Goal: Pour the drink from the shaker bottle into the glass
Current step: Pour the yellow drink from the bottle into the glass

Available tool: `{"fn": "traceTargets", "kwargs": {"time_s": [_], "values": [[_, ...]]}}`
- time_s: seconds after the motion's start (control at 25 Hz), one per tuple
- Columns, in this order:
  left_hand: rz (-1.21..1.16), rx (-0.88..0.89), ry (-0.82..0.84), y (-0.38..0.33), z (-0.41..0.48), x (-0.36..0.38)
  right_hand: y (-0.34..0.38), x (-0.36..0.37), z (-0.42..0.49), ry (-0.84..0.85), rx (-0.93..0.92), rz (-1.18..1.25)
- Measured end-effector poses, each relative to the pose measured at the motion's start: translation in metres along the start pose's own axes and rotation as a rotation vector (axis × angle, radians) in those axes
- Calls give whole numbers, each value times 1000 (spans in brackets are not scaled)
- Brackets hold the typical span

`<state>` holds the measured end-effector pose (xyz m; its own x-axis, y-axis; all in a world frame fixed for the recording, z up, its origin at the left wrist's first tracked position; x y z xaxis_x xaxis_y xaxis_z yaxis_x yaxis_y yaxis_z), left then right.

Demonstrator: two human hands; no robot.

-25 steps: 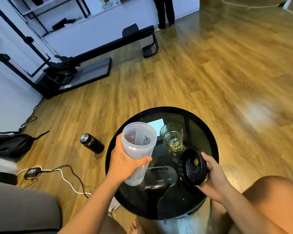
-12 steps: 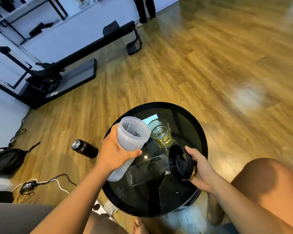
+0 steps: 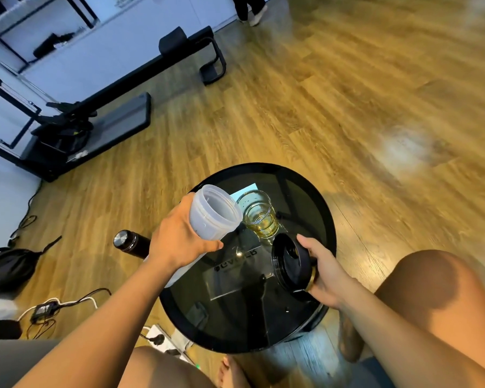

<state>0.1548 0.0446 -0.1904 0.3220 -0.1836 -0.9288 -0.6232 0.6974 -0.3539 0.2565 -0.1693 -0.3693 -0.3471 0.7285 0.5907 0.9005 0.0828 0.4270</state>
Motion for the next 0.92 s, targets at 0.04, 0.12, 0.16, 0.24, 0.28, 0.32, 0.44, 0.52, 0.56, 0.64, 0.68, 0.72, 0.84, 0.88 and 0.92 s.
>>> {"fn": "traceTargets", "kwargs": {"time_s": [0.04,0.12,0.16,0.24,0.28,0.32,0.44,0.52,0.56,0.64,0.68,0.72,0.84,0.88,0.92], "values": [[5,-4,8,0,1,-1,0,0,0,3,-2,7],[21,-15,21,-1,3,-1,0,1,1,11,-5,20],[33,-21,27,-2,3,-1,0,1,1,17,-5,24],[59,-28,38,-3,4,0,0,2,2,22,-7,20],[71,-29,43,-4,4,0,0,2,2,20,-9,13],[83,-30,48,-4,5,0,0,2,2,19,-10,6],[110,-36,62,-5,7,0,0,0,3,12,-13,-6],[123,-35,70,-5,7,1,0,-1,3,-3,-13,-12],[130,-33,74,-6,7,1,0,-2,4,-10,-10,-16],[146,-30,82,-7,8,2,-1,-2,4,-18,-7,-25],[156,-30,88,-8,8,3,-1,-2,4,-21,-9,-30],[164,-32,93,-8,8,3,-1,-2,4,-23,-12,-35],[184,-34,108,-8,8,5,0,-1,4,-24,-14,-35],[190,-32,111,-8,8,6,-1,-1,4,-22,-12,-33],[194,-31,111,-9,9,5,-1,-1,4,-21,-8,-30]]}}
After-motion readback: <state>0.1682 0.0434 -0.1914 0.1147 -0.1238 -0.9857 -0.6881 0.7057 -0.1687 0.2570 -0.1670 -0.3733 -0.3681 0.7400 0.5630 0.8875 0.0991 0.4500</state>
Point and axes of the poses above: each hand's wrist, its own z-axis towards the middle knuckle, its own x-axis out of the palm, y = z × x, the point moved 8 cm from there along z, towards the middle knuckle, and after that the axes turned 8 degrees about -y, right-handed, at the moved point
